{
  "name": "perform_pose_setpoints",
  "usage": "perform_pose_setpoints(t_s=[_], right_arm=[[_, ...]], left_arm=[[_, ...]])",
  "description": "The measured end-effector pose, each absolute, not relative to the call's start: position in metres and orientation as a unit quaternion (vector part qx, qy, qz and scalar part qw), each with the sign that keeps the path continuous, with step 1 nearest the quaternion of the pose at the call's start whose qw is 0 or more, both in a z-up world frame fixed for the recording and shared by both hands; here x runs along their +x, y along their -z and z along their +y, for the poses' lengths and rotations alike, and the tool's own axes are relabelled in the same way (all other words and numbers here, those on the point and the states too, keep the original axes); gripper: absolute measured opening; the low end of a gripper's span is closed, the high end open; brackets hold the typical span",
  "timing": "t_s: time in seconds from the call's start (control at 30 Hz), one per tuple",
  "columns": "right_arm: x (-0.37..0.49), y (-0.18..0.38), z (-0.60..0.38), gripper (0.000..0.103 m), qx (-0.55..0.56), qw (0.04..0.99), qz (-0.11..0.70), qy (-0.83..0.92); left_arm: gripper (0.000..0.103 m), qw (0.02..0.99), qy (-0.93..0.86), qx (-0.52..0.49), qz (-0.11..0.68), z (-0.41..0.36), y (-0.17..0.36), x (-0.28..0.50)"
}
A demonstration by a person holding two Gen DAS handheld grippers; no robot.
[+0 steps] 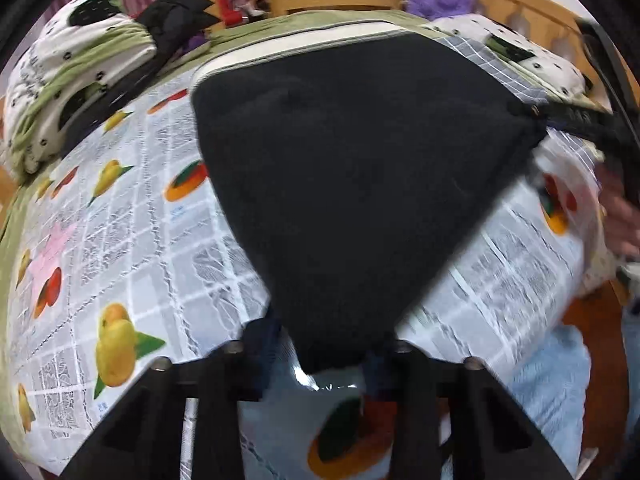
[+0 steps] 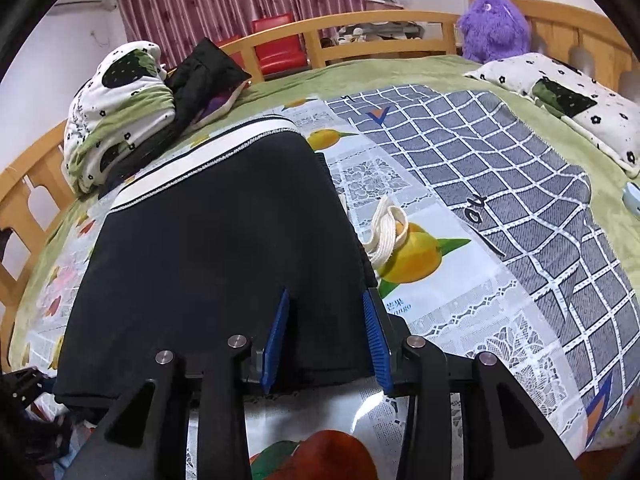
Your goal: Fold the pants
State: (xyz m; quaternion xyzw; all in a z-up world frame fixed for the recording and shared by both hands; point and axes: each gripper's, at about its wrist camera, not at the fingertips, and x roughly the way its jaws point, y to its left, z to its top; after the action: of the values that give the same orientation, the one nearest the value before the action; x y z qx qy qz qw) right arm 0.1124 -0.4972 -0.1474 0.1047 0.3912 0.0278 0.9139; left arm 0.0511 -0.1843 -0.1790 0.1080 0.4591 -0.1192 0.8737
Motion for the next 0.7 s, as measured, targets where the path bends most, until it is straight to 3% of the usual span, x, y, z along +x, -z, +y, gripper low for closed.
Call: perform_pose_setpoints(t_s=[0.13, 0.23, 0.43, 0.7], right_arm=[[0.108, 0.153, -0.499, 0.038, 0.13, 0.904, 0.404, -0.056], [0.103, 0.16, -0.483, 0.038, 0.109, 0.902, 0.41, -0.075], [0.093, 0.145, -0.485, 0.039, 0.082, 0.902, 0.413, -0.089], [0.097, 0.106, -0.466, 0.039, 0.05, 0.931, 0.341, -0.115]], left_arm=[[0.015, 0.912, 0.077, -0.017, 0.402, -0.135, 0.153, 0.05], [0.016, 0.883, 0.063, -0.01, 0.464, -0.125, 0.183, 0.062], [0.036, 0.885, 0.092, -0.01, 0.456, -0.106, 0.164, 0.029], [0.036, 0.911, 0.125, -0.022, 0.393, -0.113, 0.12, 0.045]])
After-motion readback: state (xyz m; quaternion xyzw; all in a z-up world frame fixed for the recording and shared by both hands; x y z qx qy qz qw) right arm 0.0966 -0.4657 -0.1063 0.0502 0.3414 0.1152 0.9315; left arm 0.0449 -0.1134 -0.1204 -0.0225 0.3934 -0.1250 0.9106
